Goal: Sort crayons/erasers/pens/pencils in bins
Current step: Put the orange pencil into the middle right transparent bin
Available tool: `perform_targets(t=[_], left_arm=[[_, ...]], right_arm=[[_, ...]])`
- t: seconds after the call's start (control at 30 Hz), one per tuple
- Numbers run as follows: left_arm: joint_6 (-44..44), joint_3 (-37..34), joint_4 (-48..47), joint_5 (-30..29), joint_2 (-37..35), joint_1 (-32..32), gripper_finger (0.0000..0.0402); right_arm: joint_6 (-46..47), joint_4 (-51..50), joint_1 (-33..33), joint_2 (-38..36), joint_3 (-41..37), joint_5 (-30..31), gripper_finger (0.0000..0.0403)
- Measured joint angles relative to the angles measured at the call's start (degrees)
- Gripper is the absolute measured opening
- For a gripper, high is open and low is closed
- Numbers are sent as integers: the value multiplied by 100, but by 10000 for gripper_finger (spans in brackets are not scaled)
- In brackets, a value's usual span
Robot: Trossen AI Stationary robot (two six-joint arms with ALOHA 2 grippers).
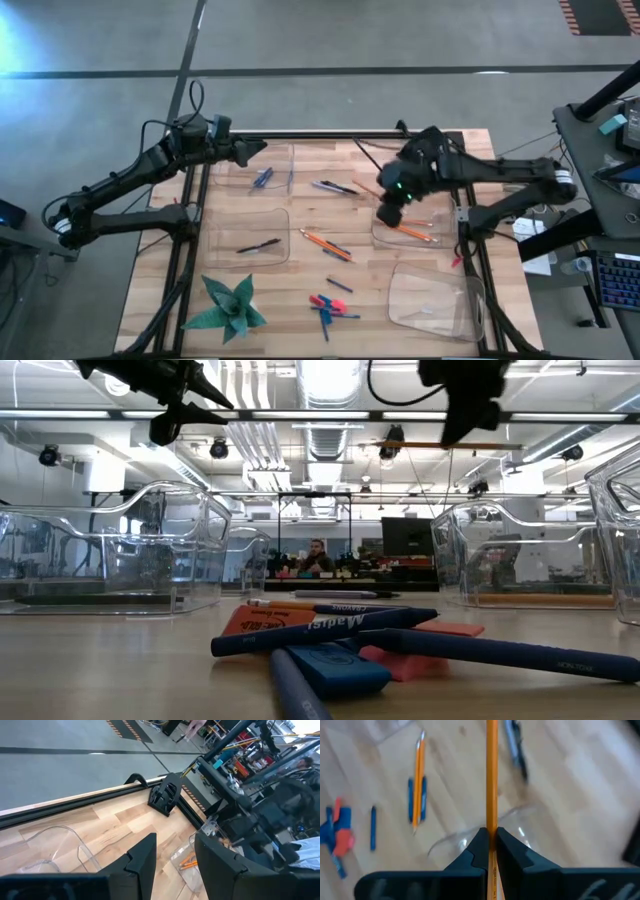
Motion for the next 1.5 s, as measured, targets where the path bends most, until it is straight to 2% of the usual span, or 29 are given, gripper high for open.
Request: perform_targets(t=[0.17,0.3,0.73,0.97,1.17,1.33,1.5], left_arm=[[0,0,0,13,0,0,121],[-1,0,0,25,0,-7,121],[2,-2,-9,78,2,-126,121],[2,-2,-9,78,2,-219,121],[-2,-2,-7,76,2,-225,121],[-4,-2,-7,74,2,-225,121],[-4,-4,-7,74,2,-227,121]], right_arm=[[646,-99,608,-331,-587,7,13],[864,-202,821,-466,-1185,10,13],[985,-282,844,-522,-2620,12,13],[893,331,844,-522,-3397,12,13],[620,435,855,-524,-3630,-92,13],[80,439,855,-526,-3632,-460,13],[-53,434,855,-526,-3632,-712,13]])
